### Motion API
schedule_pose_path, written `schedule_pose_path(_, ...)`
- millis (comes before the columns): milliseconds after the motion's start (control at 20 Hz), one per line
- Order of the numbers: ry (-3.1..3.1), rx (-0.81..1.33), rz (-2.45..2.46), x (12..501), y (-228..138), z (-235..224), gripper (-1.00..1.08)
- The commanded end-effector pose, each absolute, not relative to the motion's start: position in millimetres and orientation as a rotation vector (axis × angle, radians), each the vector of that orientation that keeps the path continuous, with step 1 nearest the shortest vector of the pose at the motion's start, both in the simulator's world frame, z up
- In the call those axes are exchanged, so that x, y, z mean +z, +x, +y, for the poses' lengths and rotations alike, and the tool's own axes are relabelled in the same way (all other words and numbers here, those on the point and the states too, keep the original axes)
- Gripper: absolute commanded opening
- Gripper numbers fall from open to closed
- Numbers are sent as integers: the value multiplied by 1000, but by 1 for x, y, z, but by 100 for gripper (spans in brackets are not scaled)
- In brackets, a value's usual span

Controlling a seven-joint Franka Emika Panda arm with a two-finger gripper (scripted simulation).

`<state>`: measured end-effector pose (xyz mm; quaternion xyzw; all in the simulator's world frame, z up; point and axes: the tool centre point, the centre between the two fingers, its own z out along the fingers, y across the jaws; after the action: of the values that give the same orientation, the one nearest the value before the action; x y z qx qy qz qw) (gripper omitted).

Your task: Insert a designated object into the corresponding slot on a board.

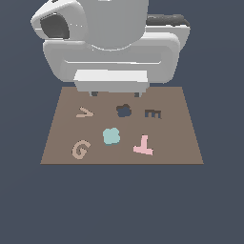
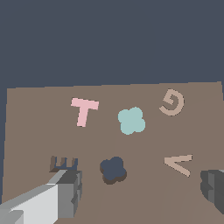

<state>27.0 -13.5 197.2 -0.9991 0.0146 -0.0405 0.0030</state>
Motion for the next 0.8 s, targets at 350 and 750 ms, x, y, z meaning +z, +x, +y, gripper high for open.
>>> schedule_pose_path(350,-3133,-116,14,184,31,-16,100)
schedule_pose_path(750,-3134,-76,-98,138,43,-23,100)
